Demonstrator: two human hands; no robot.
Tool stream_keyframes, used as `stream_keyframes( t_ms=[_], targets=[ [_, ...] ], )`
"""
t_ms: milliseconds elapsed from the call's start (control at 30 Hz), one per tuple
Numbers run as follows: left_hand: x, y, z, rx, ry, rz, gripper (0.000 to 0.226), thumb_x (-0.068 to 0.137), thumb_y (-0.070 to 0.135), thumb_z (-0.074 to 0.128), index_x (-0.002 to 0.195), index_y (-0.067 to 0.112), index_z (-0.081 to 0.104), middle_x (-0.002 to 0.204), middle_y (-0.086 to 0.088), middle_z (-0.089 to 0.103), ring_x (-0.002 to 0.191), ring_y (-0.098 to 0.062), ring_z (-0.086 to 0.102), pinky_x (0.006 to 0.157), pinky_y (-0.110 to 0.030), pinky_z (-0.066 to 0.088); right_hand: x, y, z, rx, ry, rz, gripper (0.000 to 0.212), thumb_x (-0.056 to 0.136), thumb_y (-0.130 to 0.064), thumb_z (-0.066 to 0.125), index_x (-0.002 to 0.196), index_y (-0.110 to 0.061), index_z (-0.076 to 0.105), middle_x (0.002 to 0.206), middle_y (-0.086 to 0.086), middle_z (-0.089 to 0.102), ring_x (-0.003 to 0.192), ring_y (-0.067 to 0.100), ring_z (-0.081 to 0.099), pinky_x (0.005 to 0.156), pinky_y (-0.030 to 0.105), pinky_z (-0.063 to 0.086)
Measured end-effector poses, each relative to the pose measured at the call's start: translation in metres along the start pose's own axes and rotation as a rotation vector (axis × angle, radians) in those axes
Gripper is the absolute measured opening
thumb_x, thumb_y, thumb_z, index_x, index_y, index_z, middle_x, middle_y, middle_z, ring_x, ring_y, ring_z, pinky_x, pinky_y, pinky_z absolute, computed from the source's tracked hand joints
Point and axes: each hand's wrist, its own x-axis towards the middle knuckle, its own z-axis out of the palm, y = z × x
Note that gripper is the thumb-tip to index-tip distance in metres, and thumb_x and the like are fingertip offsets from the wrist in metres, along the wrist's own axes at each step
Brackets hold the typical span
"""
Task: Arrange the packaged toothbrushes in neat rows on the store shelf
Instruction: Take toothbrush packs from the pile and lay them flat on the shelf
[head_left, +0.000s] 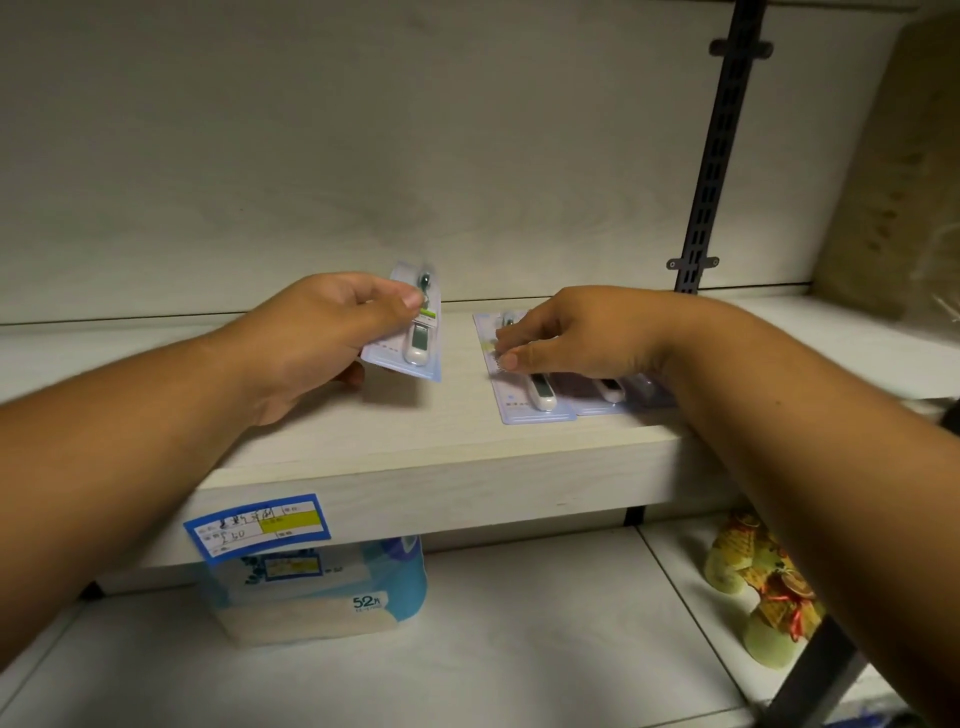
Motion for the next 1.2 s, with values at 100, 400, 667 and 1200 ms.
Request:
stream_keyframes(
  t_ms=[100,400,667,1200],
  targets=[
    [-0.001,-0.002,0.0,0.06,-0.062,0.013,0.025,0.095,0.04,0.062,0.112,0.025,0.072,0.102,0.002,0.078,0.091,-0.016,0.066,0.08,-0.035,0.045,0.0,0.001,0.001,0.006,0.01,0.0,0.035,0.089,-0.062,0.06,0.118,-0.046,0.071,0.118,-0.013,0.074,0.108,0.012,0.068,0.106,0.04,0.048],
    [-0.003,-0.008,0.002,0.339,-0.149,0.052,0.022,0.092,0.047,0.064,0.113,0.043,0.068,0.115,0.02,0.07,0.11,-0.001,0.063,0.104,-0.03,0.046,0.006,-0.002,0.002,0.182,0.225,-0.004,0.038,0.101,-0.049,0.054,0.13,-0.03,0.068,0.132,-0.012,0.066,0.119,0.012,0.061,0.101,0.03,0.042],
    [-0.008,-0.003,0.003,0.638,-0.206,0.057,0.04,0.09,0.064,0.055,0.126,0.048,0.059,0.11,0.022,0.063,0.1,0.001,0.059,0.094,-0.027,0.048,0.008,0.0,-0.003,0.3,0.381,0.101,0.036,0.101,-0.025,0.042,0.115,-0.025,0.075,0.125,-0.006,0.069,0.112,0.016,0.061,0.094,0.033,0.046],
    [-0.002,-0.002,0.004,0.636,-0.188,0.11,0.061,0.081,0.07,0.06,0.138,0.049,0.049,0.119,0.02,0.058,0.109,0.0,0.057,0.091,-0.022,0.042,0.01,-0.002,0.001,0.282,0.285,0.011,0.034,0.104,-0.039,0.048,0.123,-0.024,0.071,0.124,-0.005,0.07,0.115,0.017,0.062,0.099,0.033,0.046]
  ],
)
